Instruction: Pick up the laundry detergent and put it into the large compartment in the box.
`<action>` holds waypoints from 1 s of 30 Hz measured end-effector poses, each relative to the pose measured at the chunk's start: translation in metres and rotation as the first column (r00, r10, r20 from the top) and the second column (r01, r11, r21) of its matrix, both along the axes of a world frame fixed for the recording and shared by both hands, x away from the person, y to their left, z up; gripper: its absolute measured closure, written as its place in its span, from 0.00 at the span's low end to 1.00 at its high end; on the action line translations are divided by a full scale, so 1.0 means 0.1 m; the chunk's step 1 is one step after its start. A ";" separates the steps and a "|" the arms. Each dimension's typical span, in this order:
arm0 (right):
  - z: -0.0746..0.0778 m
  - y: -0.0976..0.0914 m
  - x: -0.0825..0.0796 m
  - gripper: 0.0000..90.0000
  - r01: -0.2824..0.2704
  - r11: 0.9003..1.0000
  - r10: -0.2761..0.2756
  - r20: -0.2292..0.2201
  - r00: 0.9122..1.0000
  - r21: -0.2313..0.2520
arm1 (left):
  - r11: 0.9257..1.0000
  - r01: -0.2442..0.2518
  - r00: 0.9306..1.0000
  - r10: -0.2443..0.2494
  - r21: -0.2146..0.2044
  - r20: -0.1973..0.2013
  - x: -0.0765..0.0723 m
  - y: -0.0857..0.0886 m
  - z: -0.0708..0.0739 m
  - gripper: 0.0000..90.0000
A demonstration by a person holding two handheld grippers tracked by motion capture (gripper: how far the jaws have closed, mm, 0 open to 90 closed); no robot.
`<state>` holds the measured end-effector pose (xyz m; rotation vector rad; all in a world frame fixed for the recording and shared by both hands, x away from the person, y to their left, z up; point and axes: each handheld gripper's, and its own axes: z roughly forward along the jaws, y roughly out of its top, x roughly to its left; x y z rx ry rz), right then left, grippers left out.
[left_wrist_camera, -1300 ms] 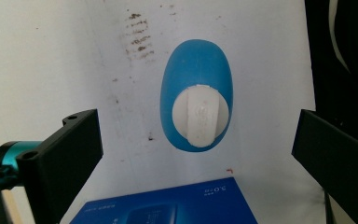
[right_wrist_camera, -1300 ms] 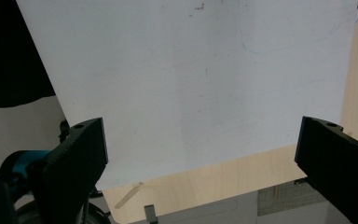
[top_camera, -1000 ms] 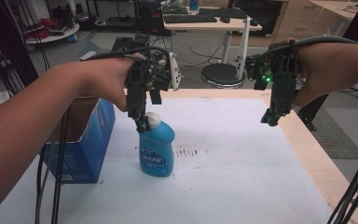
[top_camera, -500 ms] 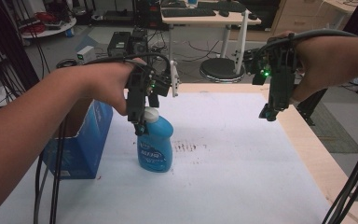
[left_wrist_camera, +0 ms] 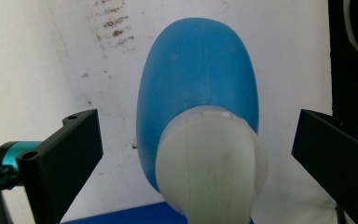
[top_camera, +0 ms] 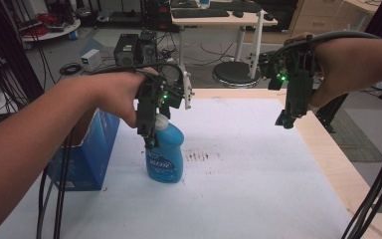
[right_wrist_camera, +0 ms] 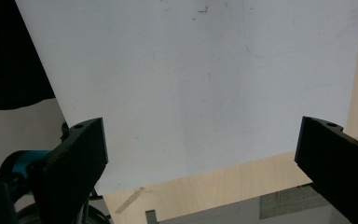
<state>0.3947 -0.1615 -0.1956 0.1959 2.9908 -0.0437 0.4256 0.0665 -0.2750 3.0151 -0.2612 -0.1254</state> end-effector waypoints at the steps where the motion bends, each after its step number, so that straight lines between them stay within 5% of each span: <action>1: 0.00 0.00 0.00 0.02 0.001 1.000 -0.001 0.000 1.000 0.001 | 1.000 0.003 1.000 -0.003 0.002 -0.001 0.00 0.00 -0.01 0.02; 18: 0.00 0.01 0.00 0.02 -0.005 1.000 0.005 0.002 1.000 0.002 | 0.998 0.026 0.999 -0.027 0.053 0.020 -0.02 -0.05 -0.12 0.02; 30: -0.01 0.03 0.00 0.02 0.001 1.000 -0.001 0.000 1.000 -0.002 | 0.998 0.033 0.998 -0.035 0.049 0.054 -0.05 -0.06 -0.16 0.02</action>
